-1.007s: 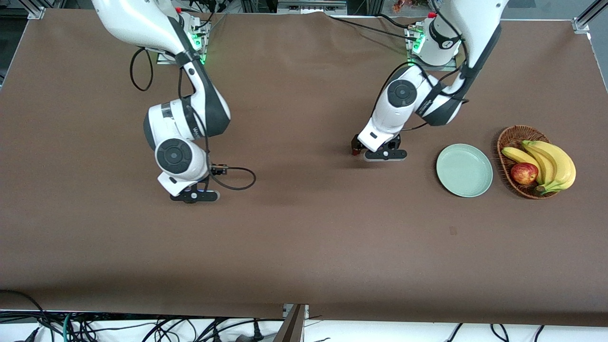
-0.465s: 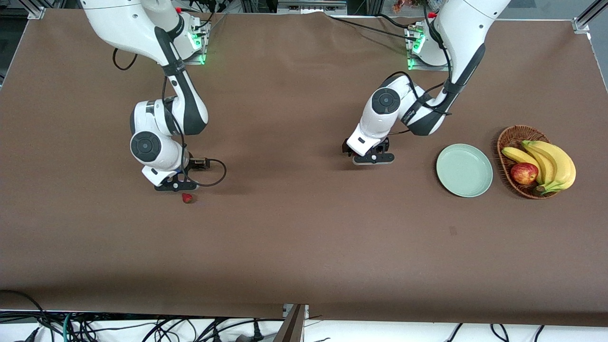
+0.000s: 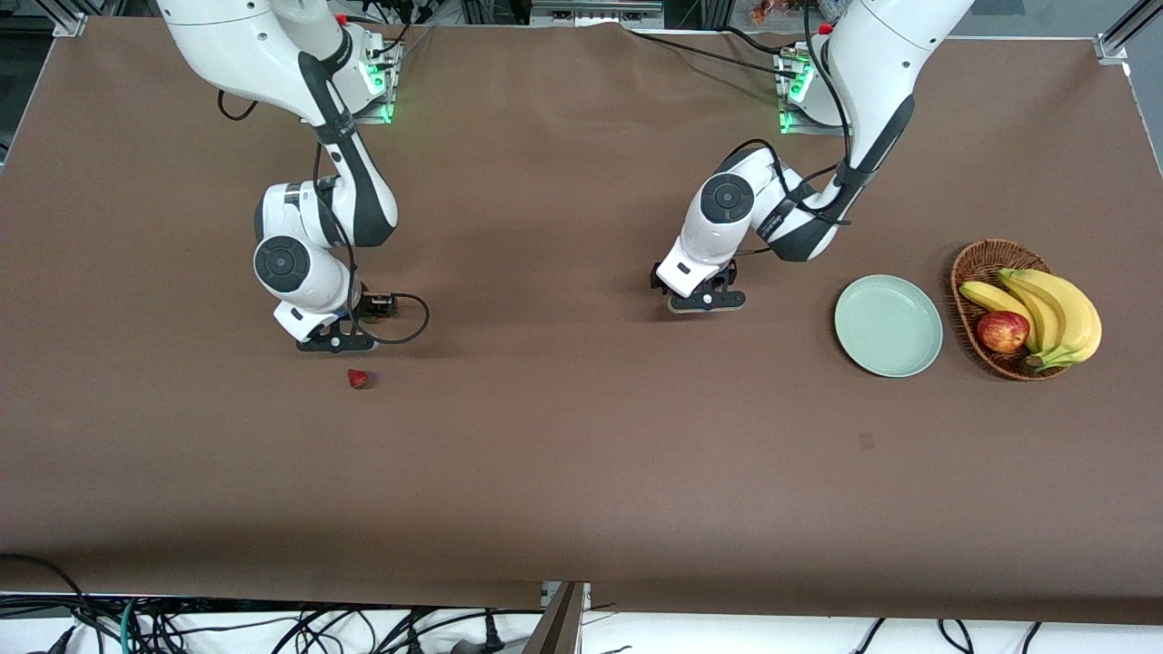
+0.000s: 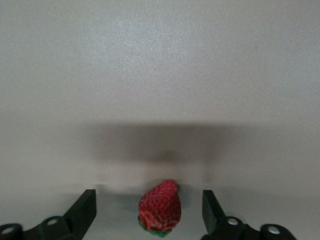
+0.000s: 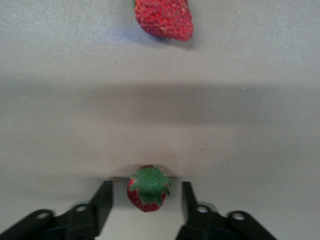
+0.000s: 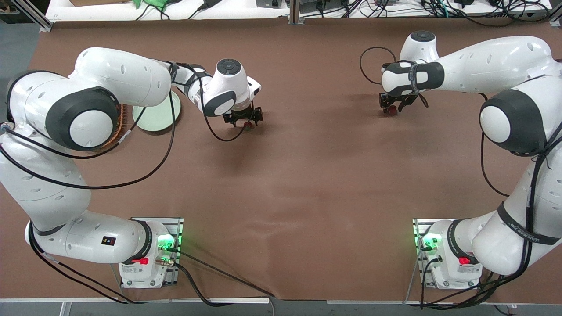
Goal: Collect all strawberries into plate
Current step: 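Plate the strawberry with the left gripper while the right gripper sets another mid-table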
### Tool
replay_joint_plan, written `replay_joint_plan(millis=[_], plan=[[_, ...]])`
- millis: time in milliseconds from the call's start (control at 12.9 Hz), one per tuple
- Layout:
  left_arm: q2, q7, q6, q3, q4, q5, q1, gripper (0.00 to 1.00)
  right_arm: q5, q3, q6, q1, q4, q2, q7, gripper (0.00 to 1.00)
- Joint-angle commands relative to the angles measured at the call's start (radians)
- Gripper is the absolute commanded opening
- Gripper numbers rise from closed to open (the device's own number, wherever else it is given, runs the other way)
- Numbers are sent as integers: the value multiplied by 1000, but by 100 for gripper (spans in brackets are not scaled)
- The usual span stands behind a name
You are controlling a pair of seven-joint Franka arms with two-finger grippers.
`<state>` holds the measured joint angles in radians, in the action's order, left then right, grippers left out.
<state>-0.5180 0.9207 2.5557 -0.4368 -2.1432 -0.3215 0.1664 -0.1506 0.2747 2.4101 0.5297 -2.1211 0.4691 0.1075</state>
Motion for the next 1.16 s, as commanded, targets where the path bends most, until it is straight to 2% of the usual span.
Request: replay_joint_plan(millis=[0, 77, 155, 465, 620, 774, 929, 1084], plan=[[3, 46, -18, 0, 22, -31, 7, 40, -21, -6, 12, -4, -37, -46, -22, 32], [9, 46, -26, 0, 25, -27, 4, 30, -21, -6, 12, -4, -34, -46, -23, 23], [13, 46, -34, 0, 26, -25, -1, 24, -21, -6, 12, -4, -33, -46, -20, 17], [45, 38, -78, 1, 34, -18, -11, 16, -58, -19, -51, -1, 19, -58, -9, 15], [62, 21, -223, -3, 141, 15, -44, 16, -121, -31, -179, 4, 111, -58, 7, 15], [65, -87, -374, -2, 257, 109, -76, 16, -132, -32, -270, 7, 189, -46, 61, 15], [91, -175, -475, -2, 317, 147, -134, 16, -132, -34, -275, 38, 222, -46, 124, 15], [133, -254, -506, -2, 324, 183, -194, 16, -132, -34, -275, 84, 253, -46, 211, 15]])
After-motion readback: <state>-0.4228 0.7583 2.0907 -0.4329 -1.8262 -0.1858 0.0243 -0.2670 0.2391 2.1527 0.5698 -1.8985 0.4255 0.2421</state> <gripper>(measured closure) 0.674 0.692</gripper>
